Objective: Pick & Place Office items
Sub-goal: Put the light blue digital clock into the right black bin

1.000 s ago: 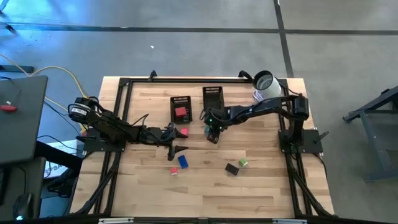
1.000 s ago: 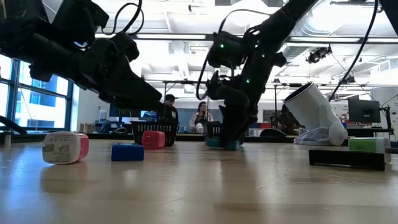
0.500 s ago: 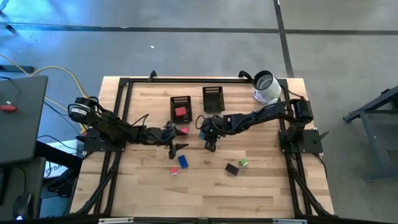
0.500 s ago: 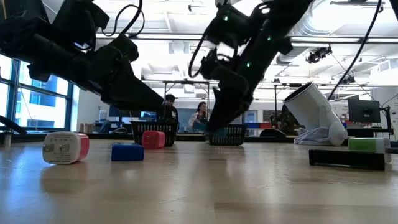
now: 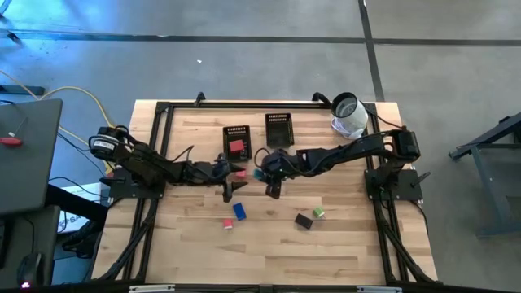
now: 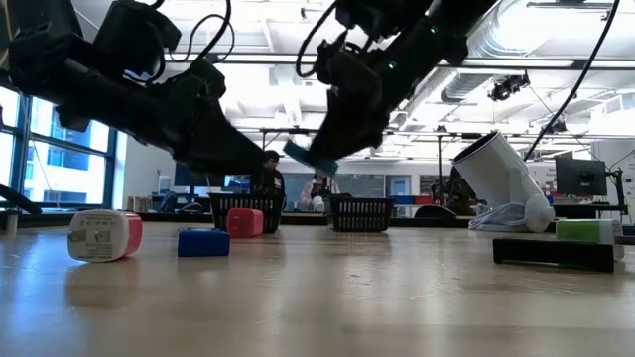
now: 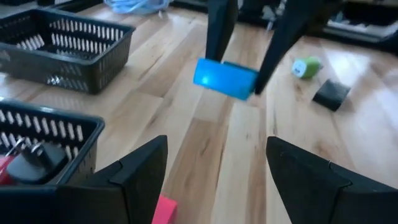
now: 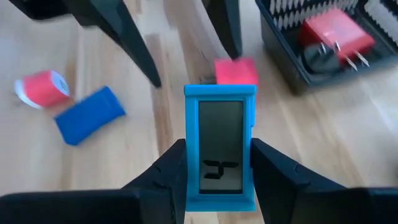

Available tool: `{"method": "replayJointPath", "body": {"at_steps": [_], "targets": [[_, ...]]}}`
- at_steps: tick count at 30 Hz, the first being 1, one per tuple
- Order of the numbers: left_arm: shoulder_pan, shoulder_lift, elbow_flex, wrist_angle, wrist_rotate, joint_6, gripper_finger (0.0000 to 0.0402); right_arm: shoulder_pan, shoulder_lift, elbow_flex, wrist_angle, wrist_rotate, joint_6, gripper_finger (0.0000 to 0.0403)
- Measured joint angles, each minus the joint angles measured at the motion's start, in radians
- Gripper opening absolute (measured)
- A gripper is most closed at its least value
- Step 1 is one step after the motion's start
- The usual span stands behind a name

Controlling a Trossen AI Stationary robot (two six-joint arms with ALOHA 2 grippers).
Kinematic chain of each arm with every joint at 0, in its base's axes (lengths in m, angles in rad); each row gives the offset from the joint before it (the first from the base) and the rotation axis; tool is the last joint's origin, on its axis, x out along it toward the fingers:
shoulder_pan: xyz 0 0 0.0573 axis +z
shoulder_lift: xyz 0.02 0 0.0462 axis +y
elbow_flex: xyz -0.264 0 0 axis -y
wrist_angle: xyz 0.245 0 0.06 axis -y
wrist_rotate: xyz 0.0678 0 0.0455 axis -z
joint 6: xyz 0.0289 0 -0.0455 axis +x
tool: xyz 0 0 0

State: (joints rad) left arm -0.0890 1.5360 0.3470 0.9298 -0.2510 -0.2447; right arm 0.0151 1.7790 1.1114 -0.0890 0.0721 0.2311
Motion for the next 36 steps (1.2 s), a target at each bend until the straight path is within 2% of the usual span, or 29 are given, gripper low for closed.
{"method": "replayJointPath", "body": {"at_steps": [5, 11, 16, 23, 36], "targets": [[0.003, 0.000, 0.000, 0.075, 0.058, -0.007, 0.0264, -0.002, 0.000, 0.001, 0.011, 0.000, -0.009, 0.0127], [0.002, 0.000, 0.000, 0.132, 0.078, -0.058, 0.0264, -0.001, 0.000, 0.001, 0.018, 0.023, -0.025, 0.0127], [0.008, 0.000, 0.000, 0.133, 0.079, -0.122, 0.0264, 0.011, 0.000, 0.001, 0.018, 0.087, -0.054, 0.0127], [0.041, 0.000, 0.000, 0.133, 0.092, -0.177, 0.0264, 0.047, 0.007, 0.001, 0.016, 0.242, -0.130, 0.0127], [0.057, 0.000, 0.014, 0.134, 0.104, -0.227, 0.0264, 0.057, 0.011, 0.002, 0.095, 0.260, -0.184, 0.0127]]}}
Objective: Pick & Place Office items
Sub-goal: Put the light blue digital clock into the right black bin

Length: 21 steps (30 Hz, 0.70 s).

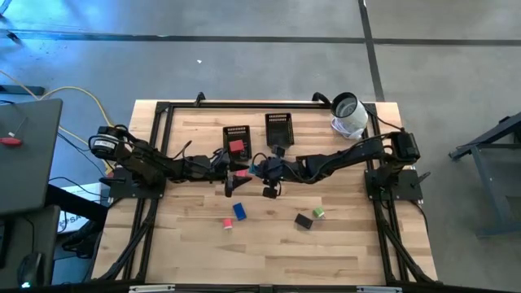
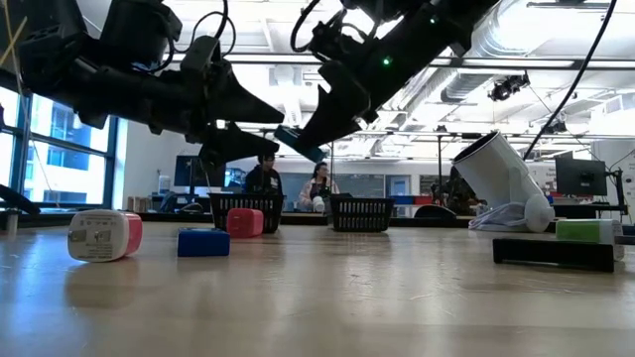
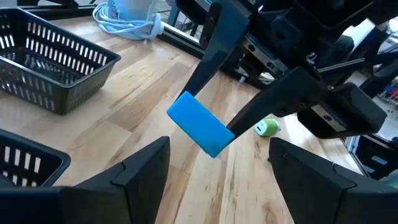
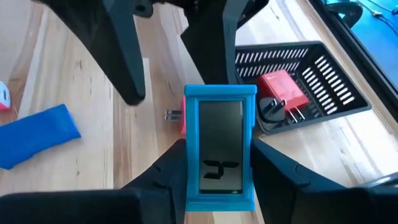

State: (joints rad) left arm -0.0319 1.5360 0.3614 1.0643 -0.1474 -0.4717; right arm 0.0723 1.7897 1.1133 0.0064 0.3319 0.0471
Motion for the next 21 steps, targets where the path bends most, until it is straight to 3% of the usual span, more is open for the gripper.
{"method": "replayJointPath", "body": {"at_steps": [21], "targets": [[0.016, 0.000, 0.029, -0.010, -0.002, -0.079, 0.0263, 0.016, 0.000, 0.000, 0.036, -0.023, -0.026, 0.0127]]}}
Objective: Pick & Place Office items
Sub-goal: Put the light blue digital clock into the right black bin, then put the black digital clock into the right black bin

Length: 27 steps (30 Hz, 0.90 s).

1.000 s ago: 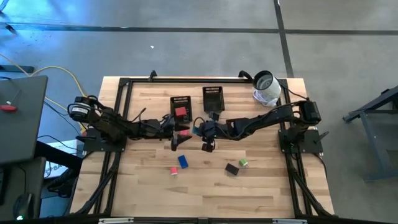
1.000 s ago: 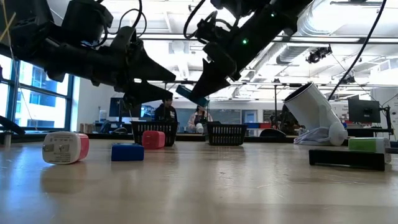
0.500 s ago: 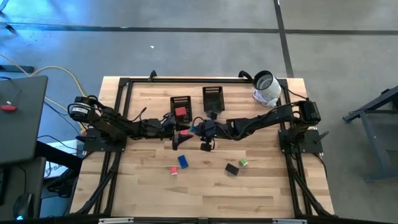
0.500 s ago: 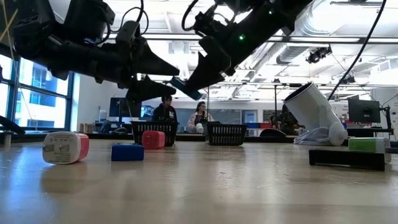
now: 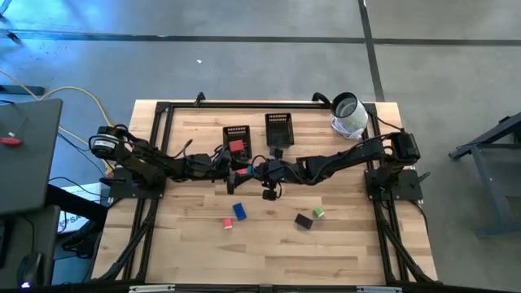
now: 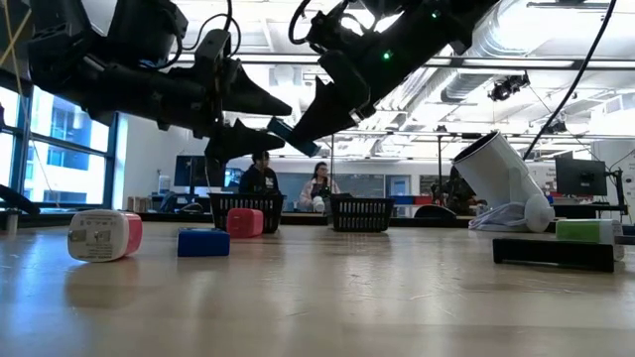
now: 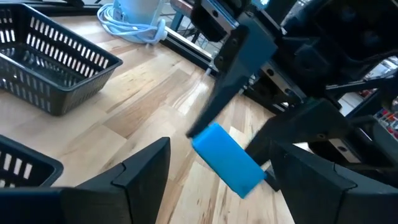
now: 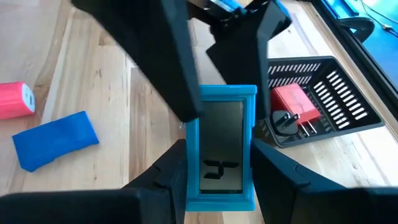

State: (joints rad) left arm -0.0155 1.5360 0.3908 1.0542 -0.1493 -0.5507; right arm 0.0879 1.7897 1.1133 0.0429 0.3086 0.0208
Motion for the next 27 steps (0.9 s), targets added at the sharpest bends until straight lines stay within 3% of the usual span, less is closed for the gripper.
{"method": "replayJointPath", "body": {"at_steps": [4, 12, 15, 21, 27], "targets": [[0.000, 0.000, 0.000, 0.000, -0.002, -0.007, 0.0242, 0.004, 0.000, 0.000, 0.006, -0.004, -0.009, 0.0127], [0.000, 0.000, 0.002, -0.001, 0.006, -0.050, 0.0122, 0.008, 0.002, 0.000, 0.014, 0.018, -0.029, 0.0127], [0.004, 0.000, 0.001, -0.014, 0.006, -0.071, 0.0101, 0.007, 0.002, 0.000, 0.011, 0.025, -0.033, 0.0125], [0.010, 0.000, 0.010, -0.037, 0.016, -0.048, 0.0083, 0.011, 0.002, 0.001, 0.035, -0.063, -0.029, 0.0082], [0.010, 0.000, 0.017, -0.044, 0.018, -0.047, 0.0043, 0.008, 0.002, 0.001, 0.028, -0.024, -0.045, 0.0013]]}}
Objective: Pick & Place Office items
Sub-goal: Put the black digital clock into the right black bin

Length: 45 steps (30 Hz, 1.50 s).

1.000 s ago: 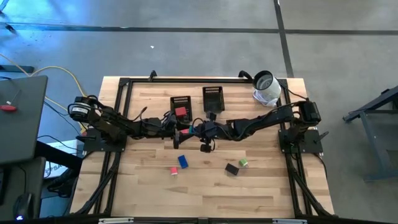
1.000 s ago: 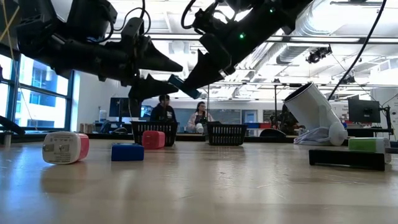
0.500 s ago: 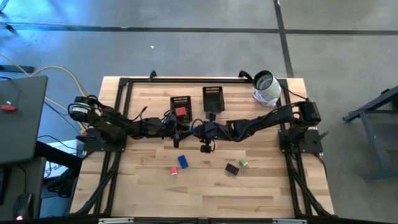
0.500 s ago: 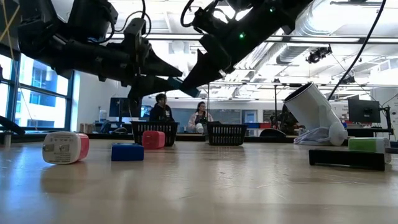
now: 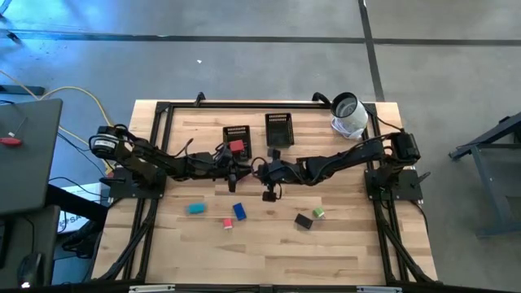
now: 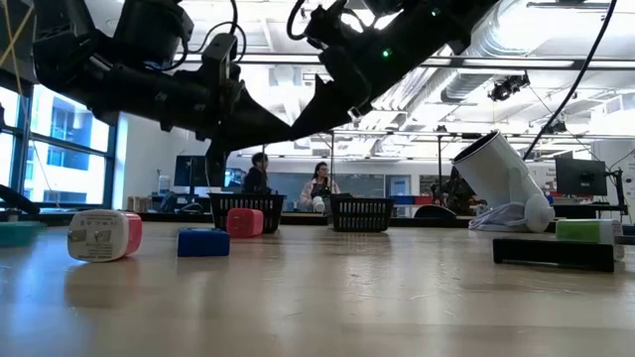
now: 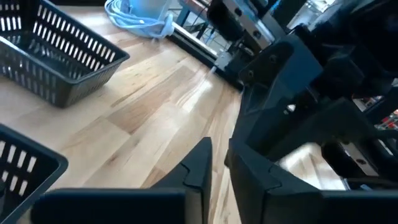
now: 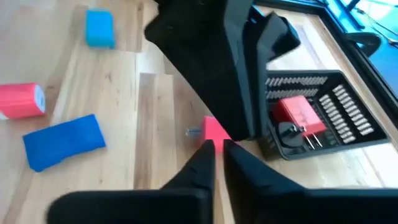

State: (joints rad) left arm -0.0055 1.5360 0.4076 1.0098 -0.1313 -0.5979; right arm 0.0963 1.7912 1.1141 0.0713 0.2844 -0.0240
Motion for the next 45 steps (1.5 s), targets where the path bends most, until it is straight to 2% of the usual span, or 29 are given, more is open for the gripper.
{"method": "replayJointPath", "body": {"at_steps": [3, 14, 19, 25, 33, 36, 39, 45], "targets": [[-0.003, 0.000, 0.000, -0.006, 0.006, 0.004, 0.0038, 0.000, 0.000, 0.000, -0.006, 0.004, 0.002, 0.0005], [-0.014, 0.000, 0.000, -0.047, 0.009, 0.046, 0.0057, 0.000, 0.000, 0.000, -0.012, -0.007, 0.043, 0.0024], [-0.021, 0.000, 0.000, -0.132, 0.014, 0.075, 0.0058, 0.000, 0.000, 0.000, -0.015, -0.090, 0.097, 0.0024], [-0.052, 0.000, -0.001, -0.195, 0.074, 0.128, 0.0058, 0.011, 0.000, 0.000, -0.015, -0.226, 0.168, 0.0028], [-0.127, 0.000, -0.001, -0.198, 0.074, 0.247, 0.0058, 0.062, 0.000, 0.000, -0.019, -0.293, 0.236, 0.0074], [-0.149, 0.000, -0.001, -0.198, 0.074, 0.269, 0.0058, 0.077, -0.002, 0.000, -0.084, -0.293, 0.257, 0.0099], [-0.165, 0.000, -0.001, -0.199, 0.074, 0.269, 0.0058, 0.086, -0.002, 0.000, -0.235, -0.288, 0.303, 0.0119], [-0.183, 0.000, -0.001, -0.202, 0.060, 0.269, 0.0058, 0.114, -0.002, -0.001, -0.457, -0.297, 0.353, 0.0139]]}}
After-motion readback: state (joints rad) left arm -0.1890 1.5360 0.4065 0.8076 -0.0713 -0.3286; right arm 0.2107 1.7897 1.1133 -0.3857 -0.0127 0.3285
